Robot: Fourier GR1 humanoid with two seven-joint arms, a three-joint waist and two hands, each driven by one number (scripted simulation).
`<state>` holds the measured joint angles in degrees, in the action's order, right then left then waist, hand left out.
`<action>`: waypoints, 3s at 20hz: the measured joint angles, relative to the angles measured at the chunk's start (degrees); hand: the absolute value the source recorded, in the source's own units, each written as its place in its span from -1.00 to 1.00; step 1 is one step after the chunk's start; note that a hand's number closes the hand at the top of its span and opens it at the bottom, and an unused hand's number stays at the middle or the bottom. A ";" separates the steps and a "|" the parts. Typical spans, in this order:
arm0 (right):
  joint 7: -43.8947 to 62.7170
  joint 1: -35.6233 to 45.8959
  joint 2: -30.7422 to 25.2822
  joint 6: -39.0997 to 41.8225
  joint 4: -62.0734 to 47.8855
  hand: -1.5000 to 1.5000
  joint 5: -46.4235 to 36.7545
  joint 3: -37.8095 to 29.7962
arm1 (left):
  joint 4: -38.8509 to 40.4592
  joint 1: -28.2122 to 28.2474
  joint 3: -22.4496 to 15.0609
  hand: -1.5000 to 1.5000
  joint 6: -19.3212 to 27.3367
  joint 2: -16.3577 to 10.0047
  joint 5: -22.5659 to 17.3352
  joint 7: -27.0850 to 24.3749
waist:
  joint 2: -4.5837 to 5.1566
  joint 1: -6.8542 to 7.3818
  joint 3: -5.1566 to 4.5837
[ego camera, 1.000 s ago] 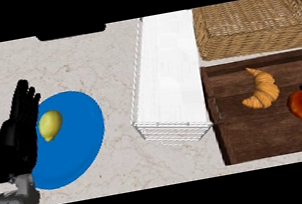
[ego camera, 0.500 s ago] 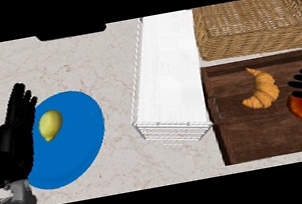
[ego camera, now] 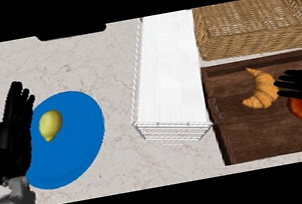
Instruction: Pick the tomato from the tray and place it in the tiered shelf
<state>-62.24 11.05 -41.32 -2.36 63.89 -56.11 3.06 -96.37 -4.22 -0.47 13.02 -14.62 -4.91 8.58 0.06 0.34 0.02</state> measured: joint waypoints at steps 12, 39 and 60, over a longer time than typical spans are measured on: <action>0.82 3.28 2.80 -3.09 -5.62 1.00 -5.61 2.25 | -0.58 -0.21 0.34 0.00 -0.96 2.08 2.04 1.22 | -0.21 -0.10 -0.37; 1.70 8.16 5.54 10.25 3.32 1.00 5.44 15.70 | -0.31 -0.09 1.59 0.00 -1.89 2.61 2.55 0.73 | -0.62 -0.27 -0.47; 35.38 27.85 2.84 37.94 12.42 1.00 48.44 1.79 | -0.46 -0.45 2.01 0.00 -2.91 3.31 2.97 0.86 | -0.08 0.13 -0.08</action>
<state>-26.87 38.90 -38.49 35.58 76.31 -7.67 4.86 -96.83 -4.67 1.54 10.11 -11.31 -1.94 9.44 -0.02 0.47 -0.05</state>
